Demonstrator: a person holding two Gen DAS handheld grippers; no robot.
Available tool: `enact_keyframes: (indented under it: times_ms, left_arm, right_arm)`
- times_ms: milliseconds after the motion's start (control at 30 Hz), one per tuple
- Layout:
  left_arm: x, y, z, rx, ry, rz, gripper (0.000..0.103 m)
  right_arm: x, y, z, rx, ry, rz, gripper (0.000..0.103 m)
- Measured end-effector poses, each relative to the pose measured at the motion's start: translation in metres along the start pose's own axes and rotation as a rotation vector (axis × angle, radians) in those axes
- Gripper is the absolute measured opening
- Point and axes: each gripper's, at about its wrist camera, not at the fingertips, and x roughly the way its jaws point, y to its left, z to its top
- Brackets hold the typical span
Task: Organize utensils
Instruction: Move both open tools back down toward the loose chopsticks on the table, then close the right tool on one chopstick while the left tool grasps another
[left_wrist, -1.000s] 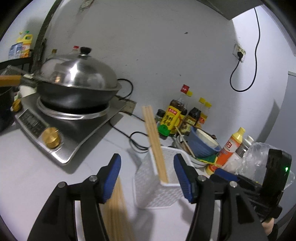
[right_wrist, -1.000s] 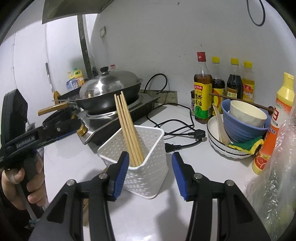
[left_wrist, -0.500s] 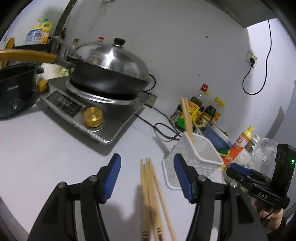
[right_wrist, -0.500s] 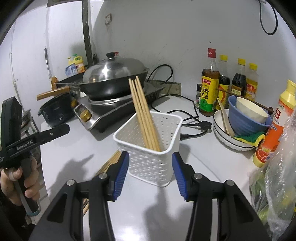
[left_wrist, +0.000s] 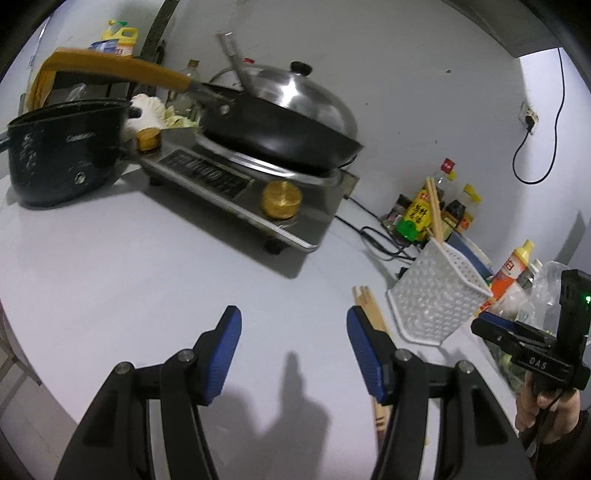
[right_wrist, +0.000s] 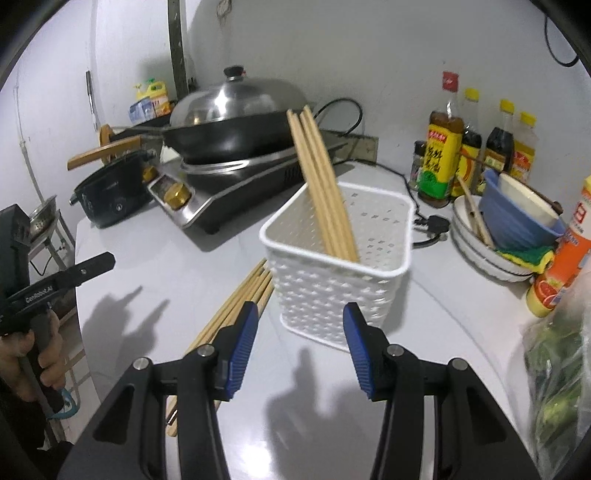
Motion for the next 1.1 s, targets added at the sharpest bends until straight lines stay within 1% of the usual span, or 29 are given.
enact_keyframes:
  times_ms: [200,367,567,633,767,833,967,1100]
  left_arm:
    - [-0.003,0.019,-0.008,-0.018,0.020,0.026,0.059]
    - [-0.007,0.032,-0.008,-0.032,0.012,0.041,0.059]
    - [-0.005,0.043,-0.008,-0.043,0.019,0.048,0.059]
    - [-0.004,0.047,-0.009,-0.049,0.023,0.050,0.059]
    - [-0.003,0.055,-0.010,-0.063,0.031,0.052,0.059]
    - [-0.002,0.058,-0.011,-0.067,0.034,0.055,0.059]
    - [-0.002,0.064,-0.011,-0.075,0.038,0.058,0.059]
    - [-0.001,0.072,-0.011,-0.083,0.039,0.063,0.059]
  right_arm:
    - [0.021,0.017,-0.002,-0.016,0.048,0.001,0.046]
    - [0.039,0.029,-0.005,-0.020,0.089,-0.007,0.045]
    - [0.061,0.043,-0.012,-0.030,0.140,-0.003,0.033]
    - [0.065,0.046,-0.014,-0.033,0.152,-0.007,0.026]
    - [0.075,0.052,-0.016,-0.036,0.176,-0.009,0.023]
    - [0.079,0.053,-0.017,-0.038,0.184,-0.007,0.020]
    - [0.090,0.058,-0.018,-0.043,0.210,-0.006,0.017]
    - [0.100,0.057,-0.019,-0.039,0.236,-0.021,0.013]
